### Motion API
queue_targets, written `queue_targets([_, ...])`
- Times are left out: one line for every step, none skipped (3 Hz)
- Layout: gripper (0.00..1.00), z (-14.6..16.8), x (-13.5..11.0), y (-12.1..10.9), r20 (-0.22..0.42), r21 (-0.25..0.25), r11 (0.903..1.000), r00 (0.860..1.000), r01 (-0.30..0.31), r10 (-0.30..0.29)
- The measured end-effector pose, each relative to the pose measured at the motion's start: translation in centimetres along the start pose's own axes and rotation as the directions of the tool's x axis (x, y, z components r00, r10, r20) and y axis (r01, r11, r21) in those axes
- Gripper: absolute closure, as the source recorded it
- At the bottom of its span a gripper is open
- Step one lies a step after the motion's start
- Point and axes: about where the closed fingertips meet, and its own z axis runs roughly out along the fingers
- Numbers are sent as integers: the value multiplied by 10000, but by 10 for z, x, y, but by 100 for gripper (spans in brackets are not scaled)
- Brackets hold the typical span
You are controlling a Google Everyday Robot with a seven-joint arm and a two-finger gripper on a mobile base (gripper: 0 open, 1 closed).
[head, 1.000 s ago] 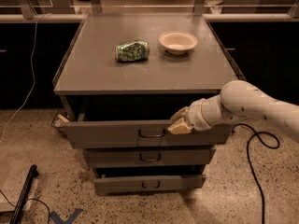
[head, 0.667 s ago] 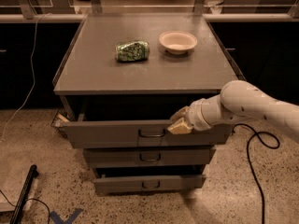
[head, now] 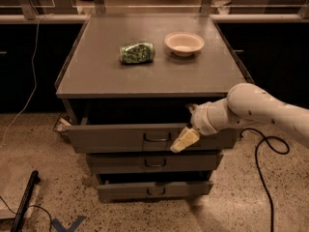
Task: Open top drawer
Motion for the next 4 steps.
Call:
queue_targets([4,0,0,0,0,-1,10000,10000,0,0])
queue_targets([26,0,0,0,0,-1,10000,10000,0,0])
queue_targets([49,-21,19,17,183,241,9996,9997,-177,173])
queue_targets([72,-57,30,71,684,348,9994,9977,10,-34])
